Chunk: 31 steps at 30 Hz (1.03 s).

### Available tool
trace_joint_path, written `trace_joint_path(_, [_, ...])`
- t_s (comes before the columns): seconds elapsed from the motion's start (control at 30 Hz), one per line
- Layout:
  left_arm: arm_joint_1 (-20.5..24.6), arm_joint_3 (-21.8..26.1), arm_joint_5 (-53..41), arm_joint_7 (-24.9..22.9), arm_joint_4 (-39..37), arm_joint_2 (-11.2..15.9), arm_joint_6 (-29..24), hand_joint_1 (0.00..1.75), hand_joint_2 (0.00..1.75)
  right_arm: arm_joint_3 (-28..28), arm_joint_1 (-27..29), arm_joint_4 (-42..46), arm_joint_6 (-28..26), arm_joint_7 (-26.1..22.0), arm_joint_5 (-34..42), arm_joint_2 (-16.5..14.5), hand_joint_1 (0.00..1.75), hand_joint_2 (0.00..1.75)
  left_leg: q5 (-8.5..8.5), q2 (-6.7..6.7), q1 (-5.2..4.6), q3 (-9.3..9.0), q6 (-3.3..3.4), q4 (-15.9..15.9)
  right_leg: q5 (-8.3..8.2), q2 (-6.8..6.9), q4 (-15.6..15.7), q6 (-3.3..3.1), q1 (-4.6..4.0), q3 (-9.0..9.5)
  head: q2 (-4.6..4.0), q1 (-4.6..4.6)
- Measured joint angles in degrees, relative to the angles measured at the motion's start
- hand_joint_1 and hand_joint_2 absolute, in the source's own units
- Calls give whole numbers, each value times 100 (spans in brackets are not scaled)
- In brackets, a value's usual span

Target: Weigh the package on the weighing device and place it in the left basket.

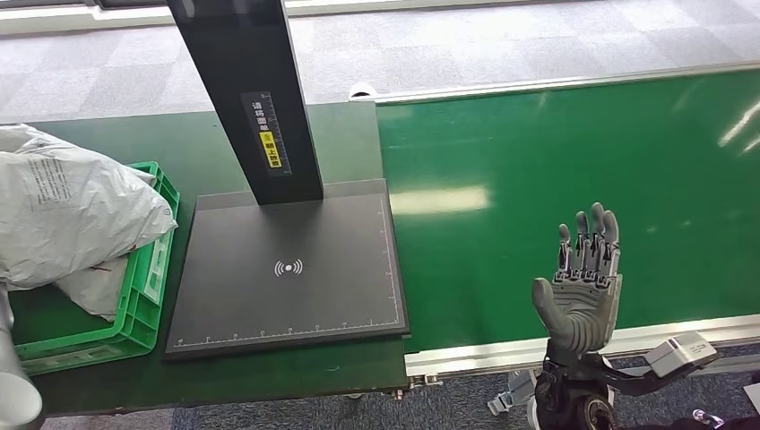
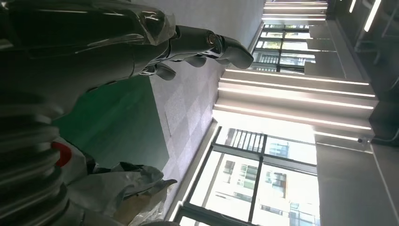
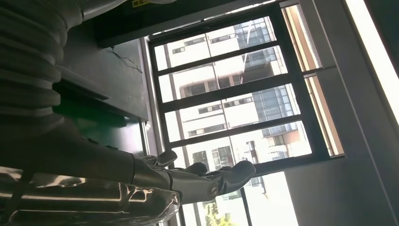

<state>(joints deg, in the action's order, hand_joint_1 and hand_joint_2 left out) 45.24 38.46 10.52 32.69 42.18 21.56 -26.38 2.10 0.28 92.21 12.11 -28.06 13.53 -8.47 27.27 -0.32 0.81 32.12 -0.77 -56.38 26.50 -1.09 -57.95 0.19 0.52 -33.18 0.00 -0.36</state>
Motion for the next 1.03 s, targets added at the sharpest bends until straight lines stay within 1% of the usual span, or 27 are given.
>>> trace_joint_path(0.1, [-25,25,145,92,141,-36,77,0,175,2,37,2,-27,2,0,-1,0,175,0,2,0,1,0,0,0,0,0,0,0,0,0,1])
trace_joint_path(0.27, [-172,20,291,94,689,-211,178,0,175,4,49,2,-47,17,-4,-1,0,175,0,2,-1,0,0,0,0,-1,1,0,1,0,0,0])
trace_joint_path(0.33, [-348,-44,321,124,1082,-318,263,0,175,6,50,2,-80,21,-12,-1,0,175,0,4,-1,0,0,0,0,-2,1,0,1,-1,0,-1])
trace_joint_path(0.37, [-493,-109,330,154,1399,-404,292,0,175,8,50,2,-104,23,-15,-1,0,175,0,5,-1,-1,0,0,0,-3,1,0,1,-2,0,-1])
trace_joint_path(0.43, [-856,-300,301,228,2204,-632,252,0,175,14,51,2,-148,26,-17,-1,0,175,1,5,-1,0,0,0,0,-3,2,0,1,-3,0,-1])
trace_joint_path(0.5, [-1208,-541,230,258,3044,-863,104,0,175,22,53,3,-171,28,-17,-1,0,175,3,3,-1,4,0,-1,1,-2,4,1,2,-3,0,1])
trace_joint_path(0.57, [-1443,-747,186,239,3685,-1020,-26,0,175,29,55,4,-180,28,-17,-1,0,175,4,1,-1,7,1,-1,1,-1,6,1,2,-3,0,1])
trace_joint_path(0.67, [-1637,-928,190,268,4275,-1138,-92,0,175,40,66,4,-193,30,-17,-1,0,175,5,2,-1,7,1,-1,1,-1,7,1,2,-3,0,-1])
trace_joint_path(0.8, [-1967,-1224,-163,512,4995,-1277,-160,0,175,52,89,4,-241,15,-18,-1,0,175,4,1,-1,4,1,-1,1,-1,6,1,1,-3,0,-1])
trace_joint_path(0.93, [-2385,-1781,-700,629,5906,-1456,-308,0,175,52,148,4,-267,-46,-26,-1,0,175,5,2,-2,5,1,-1,1,-1,7,2,2,-2,0,-1])
trace_joint_path(1.0, [-2589,-2184,-1145,690,6356,-1500,-257,0,175,52,152,2,-272,-69,-26,2,0,175,5,1,-4,6,2,-1,2,0,8,3,5,-3,0,-1])
trace_joint_path(1.03, [-2640,-2290,-1275,700,6463,-1509,-235,0,175,52,151,1,-272,-75,-25,3,0,175,5,1,-4,6,2,-1,2,1,8,3,5,-3,0,-2])
